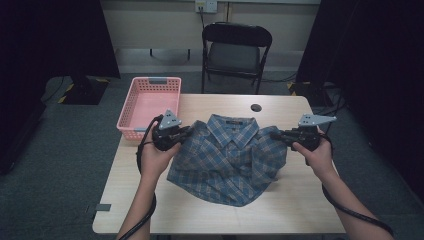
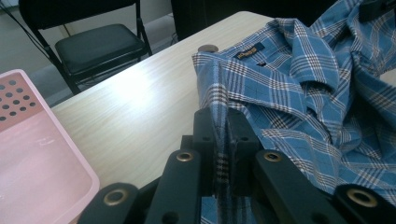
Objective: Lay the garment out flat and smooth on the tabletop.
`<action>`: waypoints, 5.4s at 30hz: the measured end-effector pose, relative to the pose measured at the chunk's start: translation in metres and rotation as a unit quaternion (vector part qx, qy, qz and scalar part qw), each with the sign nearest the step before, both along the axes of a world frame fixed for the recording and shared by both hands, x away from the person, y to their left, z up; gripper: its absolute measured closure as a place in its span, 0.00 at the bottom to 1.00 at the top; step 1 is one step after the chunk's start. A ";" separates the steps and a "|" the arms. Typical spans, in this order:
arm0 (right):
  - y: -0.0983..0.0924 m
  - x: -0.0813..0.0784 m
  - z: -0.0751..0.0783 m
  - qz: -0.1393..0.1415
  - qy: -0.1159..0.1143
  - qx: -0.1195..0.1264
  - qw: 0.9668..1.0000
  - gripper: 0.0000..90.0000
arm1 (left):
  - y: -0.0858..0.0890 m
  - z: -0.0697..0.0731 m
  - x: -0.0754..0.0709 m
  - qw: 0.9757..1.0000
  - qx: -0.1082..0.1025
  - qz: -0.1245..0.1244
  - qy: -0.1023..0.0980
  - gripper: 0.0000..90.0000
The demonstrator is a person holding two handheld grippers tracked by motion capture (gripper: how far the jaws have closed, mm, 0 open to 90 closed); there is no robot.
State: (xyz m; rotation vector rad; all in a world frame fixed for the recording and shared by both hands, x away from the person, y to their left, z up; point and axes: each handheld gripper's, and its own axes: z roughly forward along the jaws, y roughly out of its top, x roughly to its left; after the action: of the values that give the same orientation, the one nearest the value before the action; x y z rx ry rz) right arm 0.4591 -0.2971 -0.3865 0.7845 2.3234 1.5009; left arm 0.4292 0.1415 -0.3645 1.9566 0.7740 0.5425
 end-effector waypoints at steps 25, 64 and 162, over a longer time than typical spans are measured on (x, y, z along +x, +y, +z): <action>-0.003 0.015 0.005 -0.028 -0.007 0.011 1.000 0.92 | -0.002 0.008 0.016 1.000 0.002 0.012 -0.004 0.94; 0.003 0.038 0.017 -0.053 -0.005 -0.012 0.999 0.92 | -0.009 0.020 0.036 0.999 0.007 0.034 -0.019 0.94; -0.016 -0.035 -0.112 -0.031 0.071 -0.119 0.990 0.26 | -0.032 -0.136 -0.041 0.992 0.067 -0.027 0.107 0.17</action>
State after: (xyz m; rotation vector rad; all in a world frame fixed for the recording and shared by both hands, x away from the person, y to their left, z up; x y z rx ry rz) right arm 0.4240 -0.3130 -0.4988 0.9153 2.4960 1.1477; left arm 0.3885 0.1090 -0.5009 2.1785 0.8314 0.3629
